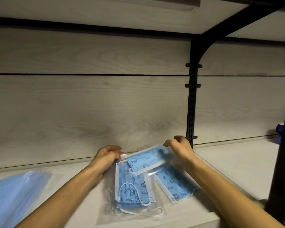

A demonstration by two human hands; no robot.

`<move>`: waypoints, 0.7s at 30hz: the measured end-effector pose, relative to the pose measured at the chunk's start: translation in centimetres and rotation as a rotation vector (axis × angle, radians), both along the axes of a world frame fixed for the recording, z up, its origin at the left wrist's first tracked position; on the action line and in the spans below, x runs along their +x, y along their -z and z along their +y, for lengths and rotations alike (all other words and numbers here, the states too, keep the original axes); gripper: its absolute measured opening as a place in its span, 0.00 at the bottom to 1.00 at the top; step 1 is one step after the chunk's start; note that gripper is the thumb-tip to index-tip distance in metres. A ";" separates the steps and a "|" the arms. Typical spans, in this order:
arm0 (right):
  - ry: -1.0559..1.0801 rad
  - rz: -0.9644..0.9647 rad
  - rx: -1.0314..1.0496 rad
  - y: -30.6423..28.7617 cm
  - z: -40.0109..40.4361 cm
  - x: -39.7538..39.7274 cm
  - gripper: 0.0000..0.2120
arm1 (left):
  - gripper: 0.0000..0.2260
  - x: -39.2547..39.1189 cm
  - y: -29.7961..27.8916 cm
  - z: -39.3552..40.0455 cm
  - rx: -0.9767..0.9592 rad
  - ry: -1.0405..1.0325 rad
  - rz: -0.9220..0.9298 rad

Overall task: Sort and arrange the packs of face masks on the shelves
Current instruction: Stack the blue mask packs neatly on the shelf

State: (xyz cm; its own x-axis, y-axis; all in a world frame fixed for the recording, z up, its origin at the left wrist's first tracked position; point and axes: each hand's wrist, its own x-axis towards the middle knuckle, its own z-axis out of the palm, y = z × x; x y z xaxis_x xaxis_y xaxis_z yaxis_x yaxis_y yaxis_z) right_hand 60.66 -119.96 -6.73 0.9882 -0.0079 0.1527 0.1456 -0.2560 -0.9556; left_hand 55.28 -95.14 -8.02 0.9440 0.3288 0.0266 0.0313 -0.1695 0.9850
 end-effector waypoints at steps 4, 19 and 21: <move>0.074 -0.514 -0.533 0.3 0.2 0.6 0.23 | 0.15 0.0 0.1 0.0 0.020 0.014 0.022; -0.039 -0.299 -0.679 0.7 0.8 0.5 0.05 | 0.13 0.0 0.0 0.0 -0.097 -0.021 0.057; 0.008 -0.257 -0.582 0.4 0.5 0.5 0.06 | 0.15 -0.1 -0.1 0.1 -0.123 -0.019 0.091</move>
State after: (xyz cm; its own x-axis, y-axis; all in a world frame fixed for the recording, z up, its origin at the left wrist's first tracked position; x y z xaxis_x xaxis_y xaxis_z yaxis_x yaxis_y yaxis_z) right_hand 61.14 -119.43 -7.14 0.9197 0.1407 0.3665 0.3478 -0.7251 -0.5944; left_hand 55.19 -95.02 -7.91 0.9344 0.3416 -0.1009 0.1239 -0.0460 0.9912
